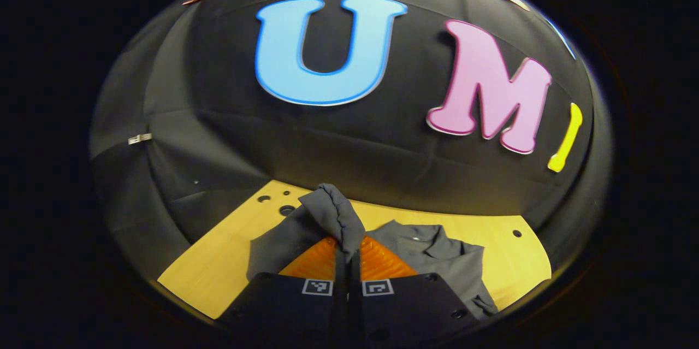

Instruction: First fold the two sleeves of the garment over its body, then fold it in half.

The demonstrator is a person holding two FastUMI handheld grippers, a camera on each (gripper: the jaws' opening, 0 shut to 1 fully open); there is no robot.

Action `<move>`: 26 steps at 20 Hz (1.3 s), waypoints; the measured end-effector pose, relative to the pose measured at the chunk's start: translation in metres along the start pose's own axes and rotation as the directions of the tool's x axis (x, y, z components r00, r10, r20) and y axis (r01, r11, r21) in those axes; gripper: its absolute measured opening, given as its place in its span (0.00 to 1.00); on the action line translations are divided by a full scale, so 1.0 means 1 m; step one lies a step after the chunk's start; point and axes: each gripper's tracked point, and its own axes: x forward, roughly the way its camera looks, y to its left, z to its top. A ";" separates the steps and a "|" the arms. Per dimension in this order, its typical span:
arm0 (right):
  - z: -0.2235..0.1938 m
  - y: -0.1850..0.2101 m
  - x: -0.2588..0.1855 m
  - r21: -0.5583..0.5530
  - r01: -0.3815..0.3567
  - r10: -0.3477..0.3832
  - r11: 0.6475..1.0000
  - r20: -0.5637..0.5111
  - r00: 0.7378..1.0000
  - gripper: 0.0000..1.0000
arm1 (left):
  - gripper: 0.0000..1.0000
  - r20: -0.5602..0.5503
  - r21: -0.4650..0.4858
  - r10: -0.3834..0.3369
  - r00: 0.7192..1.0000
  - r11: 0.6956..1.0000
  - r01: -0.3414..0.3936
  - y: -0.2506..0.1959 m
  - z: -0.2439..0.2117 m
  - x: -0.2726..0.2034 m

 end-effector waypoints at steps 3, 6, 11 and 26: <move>0.000 -0.003 -0.001 -0.004 -0.003 0.003 1.000 -0.002 1.000 0.99 | 0.05 -0.020 0.026 -0.083 0.996 0.996 0.083 -0.054 -0.007 0.010; -0.003 -0.013 -0.003 -0.003 -0.006 0.006 1.000 -0.007 1.000 0.99 | 0.05 -0.052 0.035 -0.156 0.986 0.987 0.158 -0.101 -0.019 0.014; -0.006 -0.023 -0.003 0.007 -0.009 0.009 1.000 -0.021 1.000 0.99 | 0.05 -0.119 0.029 -0.249 0.961 0.967 0.255 -0.164 -0.046 0.023; -0.020 -0.070 -0.014 0.028 0.035 -0.033 0.999 -0.052 0.998 0.99 | 0.08 -0.363 0.138 -0.306 0.880 0.916 0.376 -0.270 -0.170 0.047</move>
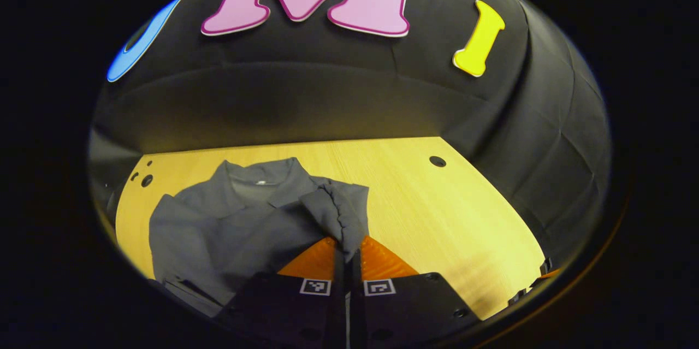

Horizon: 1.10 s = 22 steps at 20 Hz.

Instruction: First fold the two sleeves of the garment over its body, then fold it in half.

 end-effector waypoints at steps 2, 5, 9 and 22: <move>-0.002 -0.004 -0.001 -0.002 0.006 -0.006 1.000 -0.002 1.000 0.99 | 0.12 -0.019 0.005 0.000 1.000 1.000 0.000 -0.004 -0.006 0.005; -0.005 -0.003 -0.001 0.010 -0.001 0.002 1.000 -0.013 1.000 0.99 | 0.35 -0.062 0.000 0.005 0.998 1.000 -0.005 0.000 -0.026 0.008; -0.012 0.012 0.001 0.025 -0.039 0.040 0.999 -0.037 0.998 0.99 | 1.00 -0.038 -0.001 0.039 0.998 0.999 -0.039 0.029 -0.038 -0.018; -0.081 0.092 0.020 0.013 -0.098 0.098 0.995 -0.263 0.960 0.99 | 0.96 -0.076 0.027 0.241 0.967 0.970 -0.240 0.199 -0.165 -0.211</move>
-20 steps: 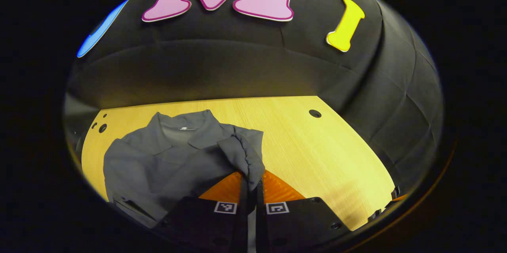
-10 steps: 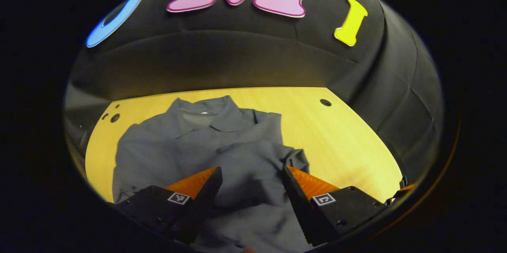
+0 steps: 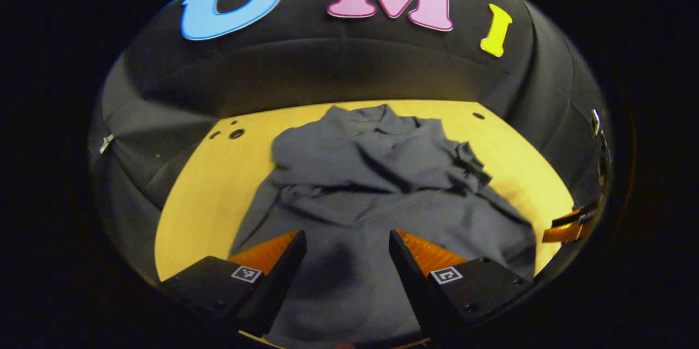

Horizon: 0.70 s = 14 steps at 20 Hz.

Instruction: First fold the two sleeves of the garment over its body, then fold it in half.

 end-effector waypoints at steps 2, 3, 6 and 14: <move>-0.010 0.004 0.005 0.001 0.017 -0.017 1.000 -0.015 1.000 0.99 | 0.96 -0.023 -0.008 0.014 1.000 1.000 -0.014 0.019 -0.032 -0.014; -0.016 0.003 0.006 0.008 0.033 -0.033 0.999 -0.021 0.999 0.99 | 0.96 -0.036 -0.016 0.019 0.999 1.000 -0.020 0.027 -0.047 -0.019; -0.032 -0.002 0.011 0.055 0.075 -0.073 0.996 -0.040 0.997 0.99 | 0.96 -0.066 -0.058 0.042 0.997 0.997 -0.046 0.053 -0.088 -0.035; -0.065 0.010 0.019 0.163 0.089 -0.075 0.983 -0.091 0.993 0.99 | 0.96 -0.138 -0.209 0.091 0.986 0.971 -0.118 0.101 -0.151 -0.052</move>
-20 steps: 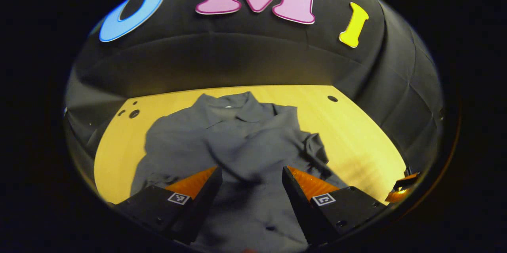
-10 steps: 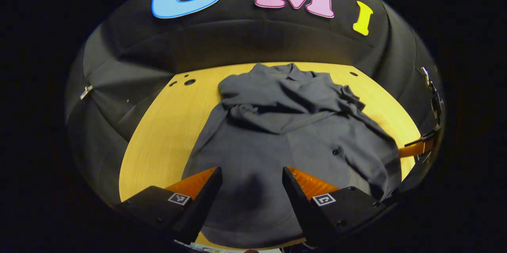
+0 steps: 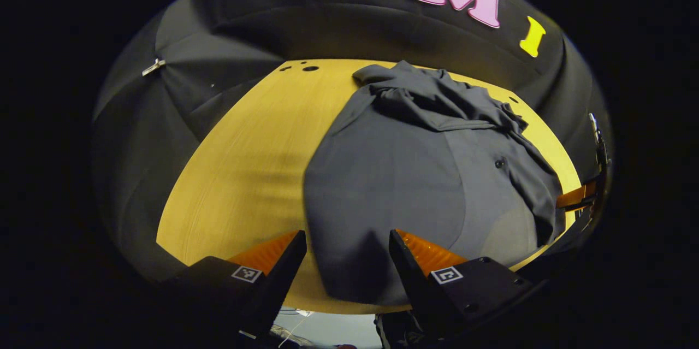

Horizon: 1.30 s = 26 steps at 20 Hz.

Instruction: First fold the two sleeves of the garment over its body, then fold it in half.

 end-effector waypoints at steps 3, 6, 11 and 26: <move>-0.004 0.008 0.001 -0.010 -0.001 0.001 1.000 0.003 1.000 0.99 | 0.96 -0.033 -0.077 0.001 0.999 0.997 -0.004 0.005 -0.012 0.004; -0.007 0.028 0.003 0.006 -0.037 0.037 0.999 -0.013 0.999 0.99 | 0.97 -0.035 -0.083 -0.016 0.999 0.996 0.013 -0.001 -0.015 0.006; -0.013 0.059 0.003 -0.012 -0.096 0.095 0.995 -0.036 0.995 0.99 | 0.97 -0.062 -0.041 -0.041 0.997 0.998 0.038 -0.013 -0.017 0.005; -0.027 0.072 0.022 -0.381 0.081 -0.100 0.921 -0.030 0.995 0.91 | 0.88 -0.103 0.167 -0.065 0.993 0.983 0.081 -0.051 -0.016 0.016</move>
